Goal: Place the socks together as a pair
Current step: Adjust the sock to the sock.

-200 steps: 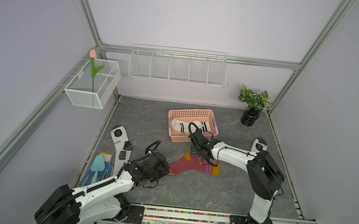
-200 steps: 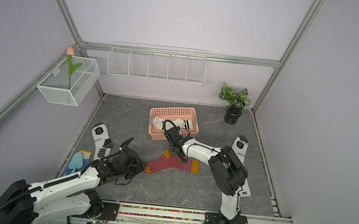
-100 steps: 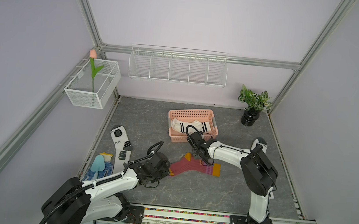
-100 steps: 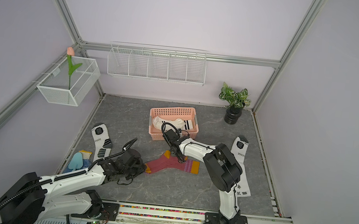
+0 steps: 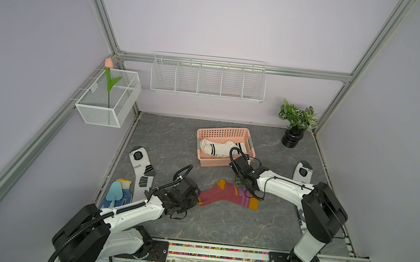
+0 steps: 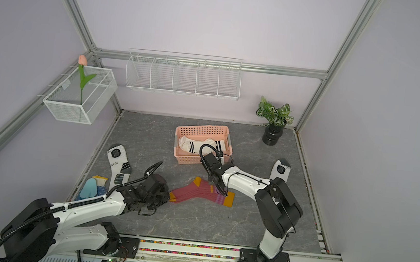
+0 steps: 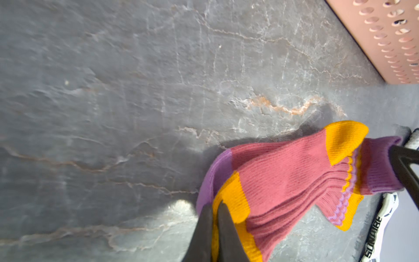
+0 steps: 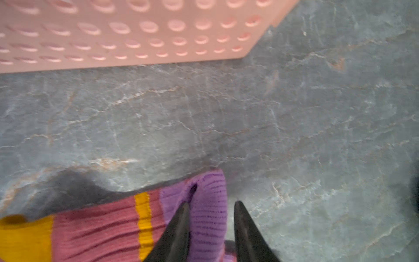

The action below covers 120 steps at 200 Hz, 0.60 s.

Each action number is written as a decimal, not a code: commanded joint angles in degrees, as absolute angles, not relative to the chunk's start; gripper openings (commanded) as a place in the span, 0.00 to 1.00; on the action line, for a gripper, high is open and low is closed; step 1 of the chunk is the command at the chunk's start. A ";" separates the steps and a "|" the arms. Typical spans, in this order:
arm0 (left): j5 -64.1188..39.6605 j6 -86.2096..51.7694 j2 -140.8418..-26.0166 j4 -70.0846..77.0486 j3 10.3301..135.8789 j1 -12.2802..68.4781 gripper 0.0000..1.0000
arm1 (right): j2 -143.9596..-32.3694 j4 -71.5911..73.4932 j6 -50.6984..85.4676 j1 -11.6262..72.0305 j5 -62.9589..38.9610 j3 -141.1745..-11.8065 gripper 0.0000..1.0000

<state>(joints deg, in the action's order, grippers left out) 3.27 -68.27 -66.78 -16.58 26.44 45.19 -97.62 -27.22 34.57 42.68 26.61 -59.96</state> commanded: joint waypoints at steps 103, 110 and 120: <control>5.33 -66.30 -65.78 -18.96 29.26 45.53 0.05 | -80.22 -13.19 36.32 34.43 13.25 -42.57 0.24; 4.98 -66.14 -65.91 -18.53 29.39 45.53 0.04 | -79.95 -13.26 36.37 34.24 12.67 -42.56 0.23; 4.35 -66.15 -66.26 -18.04 29.37 45.53 0.04 | -79.73 -13.03 36.18 34.01 12.15 -42.30 0.23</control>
